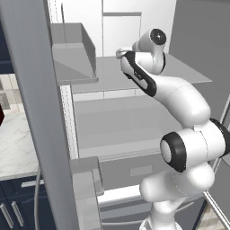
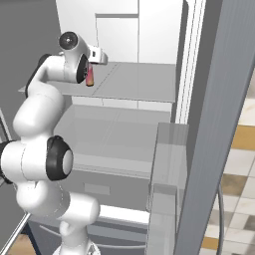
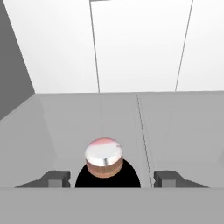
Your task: Open the fridge, grab two sodas, and place both sodas inside the bowl with ice on the dining counter.
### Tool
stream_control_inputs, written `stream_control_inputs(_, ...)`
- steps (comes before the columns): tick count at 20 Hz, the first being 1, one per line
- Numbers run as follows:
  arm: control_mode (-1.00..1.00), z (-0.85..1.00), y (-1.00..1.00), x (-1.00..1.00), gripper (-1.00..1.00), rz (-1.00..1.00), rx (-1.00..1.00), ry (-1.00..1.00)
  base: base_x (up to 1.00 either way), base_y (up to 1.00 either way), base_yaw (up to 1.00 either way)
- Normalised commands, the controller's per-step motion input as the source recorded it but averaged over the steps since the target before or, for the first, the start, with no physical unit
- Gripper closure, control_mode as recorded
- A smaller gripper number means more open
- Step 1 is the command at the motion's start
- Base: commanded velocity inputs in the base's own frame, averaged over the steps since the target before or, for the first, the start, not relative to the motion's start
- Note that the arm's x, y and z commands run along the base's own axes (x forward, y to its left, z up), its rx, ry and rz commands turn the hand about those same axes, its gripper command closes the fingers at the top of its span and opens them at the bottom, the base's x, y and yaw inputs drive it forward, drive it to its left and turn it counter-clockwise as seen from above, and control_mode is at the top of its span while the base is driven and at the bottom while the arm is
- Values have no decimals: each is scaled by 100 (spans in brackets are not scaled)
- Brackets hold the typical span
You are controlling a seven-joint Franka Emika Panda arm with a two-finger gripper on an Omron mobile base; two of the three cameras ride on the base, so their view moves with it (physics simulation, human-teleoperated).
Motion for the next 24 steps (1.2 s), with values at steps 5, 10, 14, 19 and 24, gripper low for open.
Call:
stream_control_inputs(5,-100,-1,0,1,100,0,0,0,0,0,0)
stream_control_inputs(10,-100,0,0,-11,100,0,0,-4,0,0,0)
stream_control_inputs(14,-100,0,0,-55,100,-1,0,-11,0,0,0)
stream_control_inputs(19,-100,7,0,-98,100,-5,0,-10,0,0,0)
stream_control_inputs(24,-100,49,-1,-100,100,-9,1,1,0,0,0)
